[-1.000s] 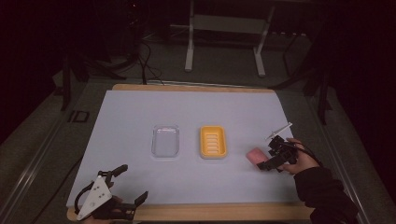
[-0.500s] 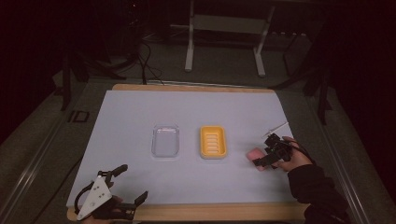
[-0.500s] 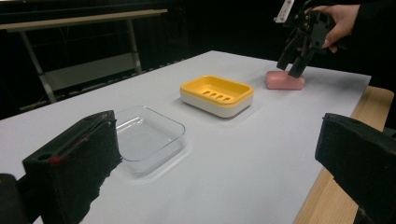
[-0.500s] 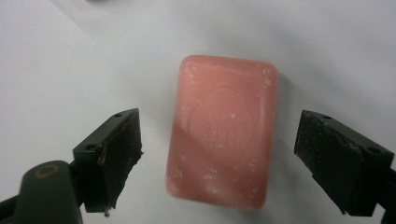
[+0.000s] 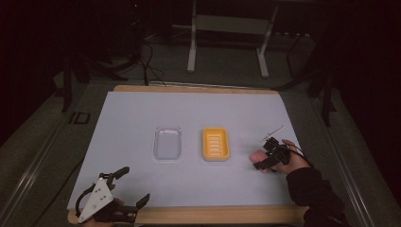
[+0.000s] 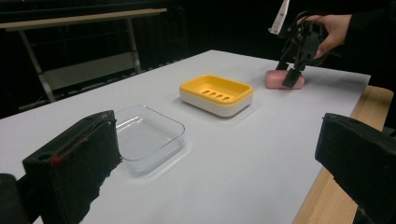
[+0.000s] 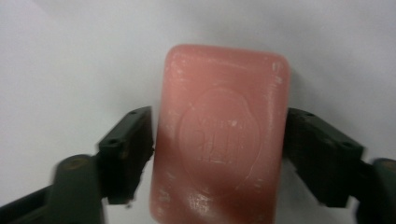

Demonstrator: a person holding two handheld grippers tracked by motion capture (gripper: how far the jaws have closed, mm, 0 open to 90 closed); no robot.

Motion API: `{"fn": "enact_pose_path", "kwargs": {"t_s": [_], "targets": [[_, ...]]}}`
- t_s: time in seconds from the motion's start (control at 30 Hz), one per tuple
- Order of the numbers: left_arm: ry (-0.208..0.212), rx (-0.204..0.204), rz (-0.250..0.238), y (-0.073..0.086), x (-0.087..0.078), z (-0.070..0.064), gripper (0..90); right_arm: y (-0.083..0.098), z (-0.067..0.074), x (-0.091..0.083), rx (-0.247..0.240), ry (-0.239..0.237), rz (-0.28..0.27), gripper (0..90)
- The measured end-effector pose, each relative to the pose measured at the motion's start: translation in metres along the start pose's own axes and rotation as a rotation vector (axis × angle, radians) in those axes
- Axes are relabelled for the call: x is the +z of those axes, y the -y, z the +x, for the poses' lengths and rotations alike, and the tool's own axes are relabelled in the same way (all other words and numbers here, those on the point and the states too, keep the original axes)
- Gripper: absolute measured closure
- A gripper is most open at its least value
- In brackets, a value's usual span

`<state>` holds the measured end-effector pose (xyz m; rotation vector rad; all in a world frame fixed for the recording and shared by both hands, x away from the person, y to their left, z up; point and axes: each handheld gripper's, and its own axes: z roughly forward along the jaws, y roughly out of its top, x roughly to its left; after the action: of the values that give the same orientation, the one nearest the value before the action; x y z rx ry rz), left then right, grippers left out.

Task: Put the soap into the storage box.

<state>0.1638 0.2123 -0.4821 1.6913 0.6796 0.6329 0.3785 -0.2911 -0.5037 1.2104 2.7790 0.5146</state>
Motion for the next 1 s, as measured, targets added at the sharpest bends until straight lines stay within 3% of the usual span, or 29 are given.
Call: {"fn": "enact_pose_path", "kwargs": {"t_s": [0.1, 0.2, 0.37, 0.63, 0.7, 0.8, 0.9, 1.0], "targets": [[0.001, -0.001, -0.002, 0.0, 0.0, 0.0, 0.2, 0.0, 0.001, 0.0, -0.013, 0.02, 0.004, 29.0], [0.002, 0.0, 0.0, 0.0, 0.001, 0.0, 0.2, -0.002, 0.008, 0.002, -0.033, 0.077, 0.022, 30.5], [0.004, 0.003, 0.002, 0.0, 0.001, -0.001, 0.2, -0.004, 0.013, 0.002, -0.011, 0.093, 0.039, 36.6], [0.003, 0.002, 0.004, 0.0, 0.001, -0.001, 0.2, -0.003, 0.015, 0.002, 0.057, 0.111, 0.026, 37.3], [0.0, 0.0, 0.002, 0.0, 0.001, 0.0, 0.2, -0.006, 0.015, 0.001, 0.133, 0.124, 0.039, 37.3], [-0.001, -0.001, 0.001, 0.0, 0.001, 0.0, 0.2, -0.01, 0.013, -0.001, 0.209, 0.16, 0.052, 37.3], [0.0, 0.0, 0.002, 0.0, 0.001, 0.0, 0.2, -0.012, 0.011, -0.004, 0.298, 0.158, 0.059, 37.3], [0.001, 0.002, 0.002, 0.0, 0.001, -0.001, 0.2, -0.015, 0.01, -0.008, 0.352, 0.164, 0.063, 37.3]]}}
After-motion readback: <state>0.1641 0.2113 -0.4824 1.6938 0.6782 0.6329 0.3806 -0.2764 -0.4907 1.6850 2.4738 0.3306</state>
